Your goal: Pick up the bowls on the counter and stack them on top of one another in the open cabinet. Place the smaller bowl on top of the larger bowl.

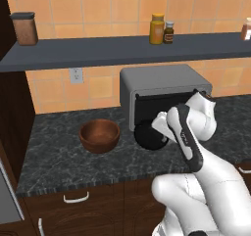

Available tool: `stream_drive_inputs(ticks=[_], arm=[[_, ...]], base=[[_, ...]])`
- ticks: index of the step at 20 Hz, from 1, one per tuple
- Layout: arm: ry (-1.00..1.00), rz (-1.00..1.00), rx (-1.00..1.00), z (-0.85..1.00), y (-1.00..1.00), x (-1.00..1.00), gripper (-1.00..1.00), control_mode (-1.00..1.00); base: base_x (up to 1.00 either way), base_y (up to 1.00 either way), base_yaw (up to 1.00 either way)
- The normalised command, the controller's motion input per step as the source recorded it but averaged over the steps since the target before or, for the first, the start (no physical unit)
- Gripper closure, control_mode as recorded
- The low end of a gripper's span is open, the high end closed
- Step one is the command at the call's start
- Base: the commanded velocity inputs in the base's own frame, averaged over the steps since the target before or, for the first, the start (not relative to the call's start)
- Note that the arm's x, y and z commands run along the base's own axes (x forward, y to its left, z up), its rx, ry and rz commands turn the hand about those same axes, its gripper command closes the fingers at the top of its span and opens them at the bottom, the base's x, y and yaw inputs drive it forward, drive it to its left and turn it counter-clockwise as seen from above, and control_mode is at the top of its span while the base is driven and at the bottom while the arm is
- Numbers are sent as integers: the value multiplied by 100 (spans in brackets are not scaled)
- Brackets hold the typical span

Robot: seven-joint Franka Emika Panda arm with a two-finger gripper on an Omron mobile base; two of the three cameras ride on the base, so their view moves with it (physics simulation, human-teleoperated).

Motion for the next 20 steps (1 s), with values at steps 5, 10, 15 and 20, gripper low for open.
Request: stream_drive_inputs(ticks=[5,10,15,20], arm=[[0,-1,0,23,84,33,100,-100],[0,-2,-8,26,69,51,100,-100],[3,-3,-1,15,74,59,100,-100],[0,-2,0,0,56,47,100,-100]], base=[[0,0,0],[0,0,0],[0,0,0],[0,0,0]])
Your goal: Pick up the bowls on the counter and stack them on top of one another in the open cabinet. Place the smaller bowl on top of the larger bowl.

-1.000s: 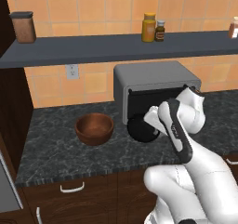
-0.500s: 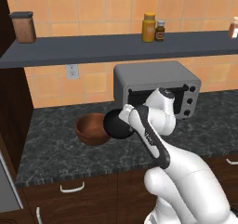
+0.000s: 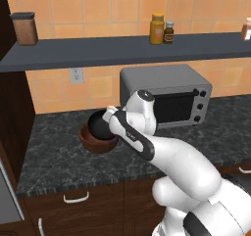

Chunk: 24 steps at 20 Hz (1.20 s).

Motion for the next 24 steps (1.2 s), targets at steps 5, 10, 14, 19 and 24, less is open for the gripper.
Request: stream_drive_inputs(ticks=[5,10,14,19,24], arm=[[0,0,-1,-23,11,46,100,-100],[9,0,0,-17,-15,13,100,-100],[0,0,-1,-30,0,10,100,-100],[1,0,0,-27,0,13,100,-100],[5,0,0,-18,1,27,100,-100]], base=[[0,0,0],[0,0,0],[0,0,0],[0,0,0],[0,0,0]])
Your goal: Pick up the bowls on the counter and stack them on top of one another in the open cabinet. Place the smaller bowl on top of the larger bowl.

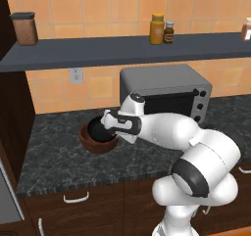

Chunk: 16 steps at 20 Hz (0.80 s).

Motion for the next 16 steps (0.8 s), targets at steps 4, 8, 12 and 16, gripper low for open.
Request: stream_drive_inputs(ticks=[4,8,12,16], arm=[[0,0,-2,-21,12,26,100,-100],[0,-2,-5,-17,26,28,100,-100],[0,-4,-3,-13,19,20,-100,-100],[0,-1,-1,-3,6,1,-100,-100]], base=[[0,0,0],[0,0,0],[0,0,0],[0,0,0]])
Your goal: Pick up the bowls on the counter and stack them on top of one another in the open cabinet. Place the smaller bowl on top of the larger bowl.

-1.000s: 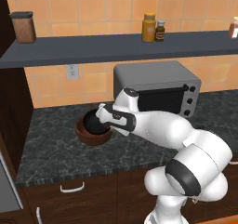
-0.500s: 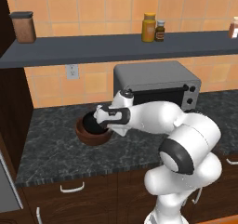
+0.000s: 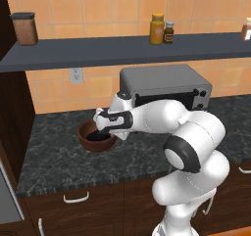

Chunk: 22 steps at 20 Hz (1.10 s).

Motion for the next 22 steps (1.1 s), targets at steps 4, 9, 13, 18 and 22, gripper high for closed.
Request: stream_drive_inputs(ticks=[4,9,13,18,22], arm=[[-10,0,0,5,0,-12,-100,-100],[-1,0,3,19,-11,-12,-100,-100],[11,0,6,11,-36,-17,-100,-100],[12,0,2,-1,-17,-1,-100,-100],[6,0,0,-24,1,20,-100,-100]], base=[[0,0,0],[0,0,0],[0,0,0],[0,0,0],[0,0,0]])
